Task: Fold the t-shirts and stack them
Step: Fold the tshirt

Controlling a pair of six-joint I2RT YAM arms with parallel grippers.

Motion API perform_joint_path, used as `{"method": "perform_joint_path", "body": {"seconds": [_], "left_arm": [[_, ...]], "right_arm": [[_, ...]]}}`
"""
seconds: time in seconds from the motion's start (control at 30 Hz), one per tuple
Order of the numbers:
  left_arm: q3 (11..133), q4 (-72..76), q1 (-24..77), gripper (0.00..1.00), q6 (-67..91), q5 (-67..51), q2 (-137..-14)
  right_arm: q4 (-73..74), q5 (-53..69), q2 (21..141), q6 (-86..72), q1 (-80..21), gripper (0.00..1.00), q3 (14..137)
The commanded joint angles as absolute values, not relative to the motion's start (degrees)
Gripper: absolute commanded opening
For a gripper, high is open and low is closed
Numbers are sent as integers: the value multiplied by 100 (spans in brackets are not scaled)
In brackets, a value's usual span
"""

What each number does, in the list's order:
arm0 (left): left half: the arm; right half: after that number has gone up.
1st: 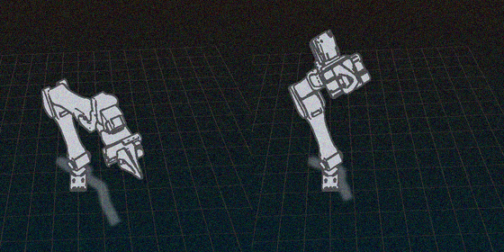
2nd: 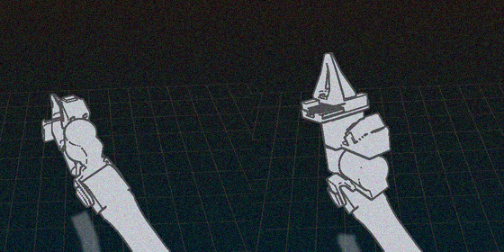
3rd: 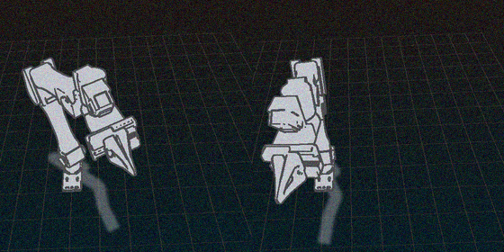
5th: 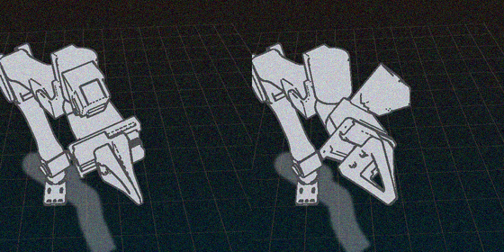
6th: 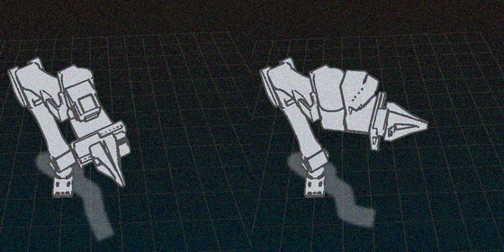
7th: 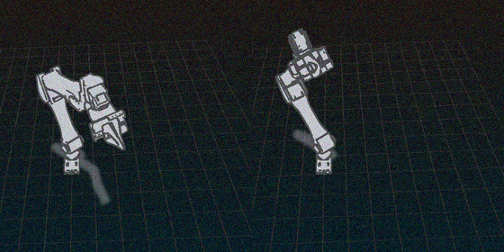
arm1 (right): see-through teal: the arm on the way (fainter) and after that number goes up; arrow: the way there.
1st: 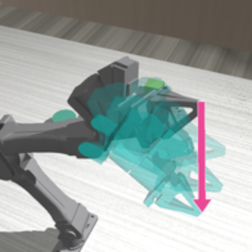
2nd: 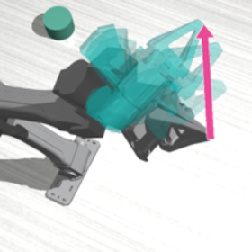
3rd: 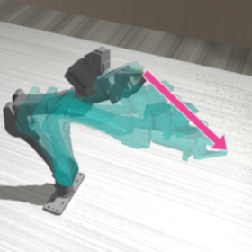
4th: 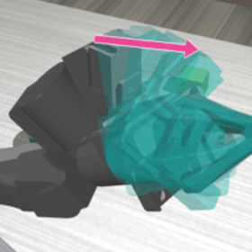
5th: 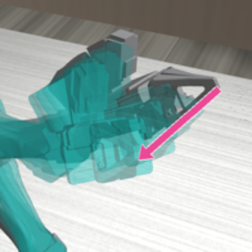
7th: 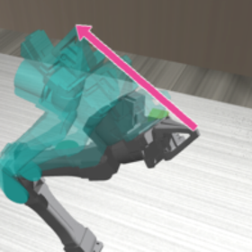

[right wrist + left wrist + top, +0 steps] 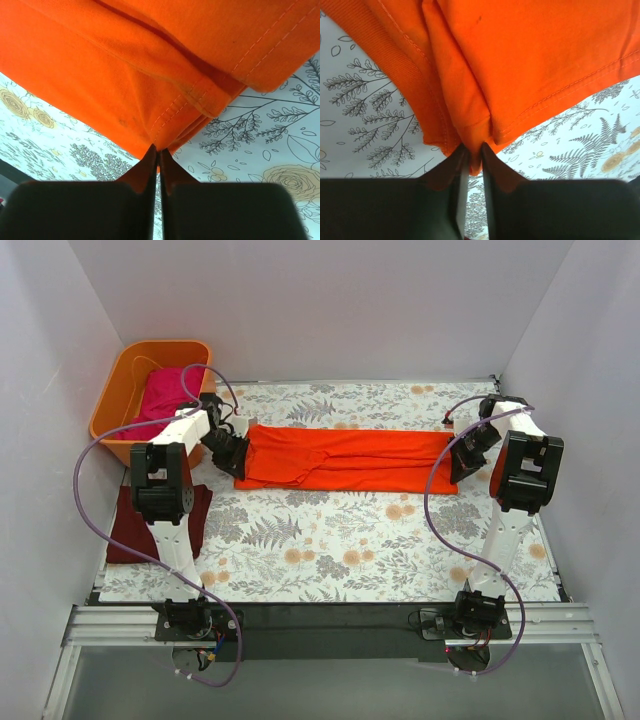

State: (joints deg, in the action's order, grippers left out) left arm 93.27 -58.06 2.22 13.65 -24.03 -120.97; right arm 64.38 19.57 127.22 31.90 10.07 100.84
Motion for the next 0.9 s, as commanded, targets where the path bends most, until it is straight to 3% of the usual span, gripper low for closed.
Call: {"method": "perform_joint_path", "body": {"seconds": [0.0, 0.13, 0.43, 0.87], "left_arm": [[9562, -5775, 220, 12, 1406, -2593, -11997], [9589, -5792, 220, 0, 1424, -2514, -11953], [10011, -6257, 149, 0, 1196, -2110, -11997], [9571, -6012, 149, 0, 1309, -1907, -12269]], "right_arm": [[6513, 1978, 12393, 3243, 1020, 1, 10204], [6539, 1785, 12305, 3331, 1020, 1, 10099], [6574, 1161, 12147, 3709, 1125, 1, 9835], [6460, 1125, 12348, 3622, 1125, 1, 9597]]}}
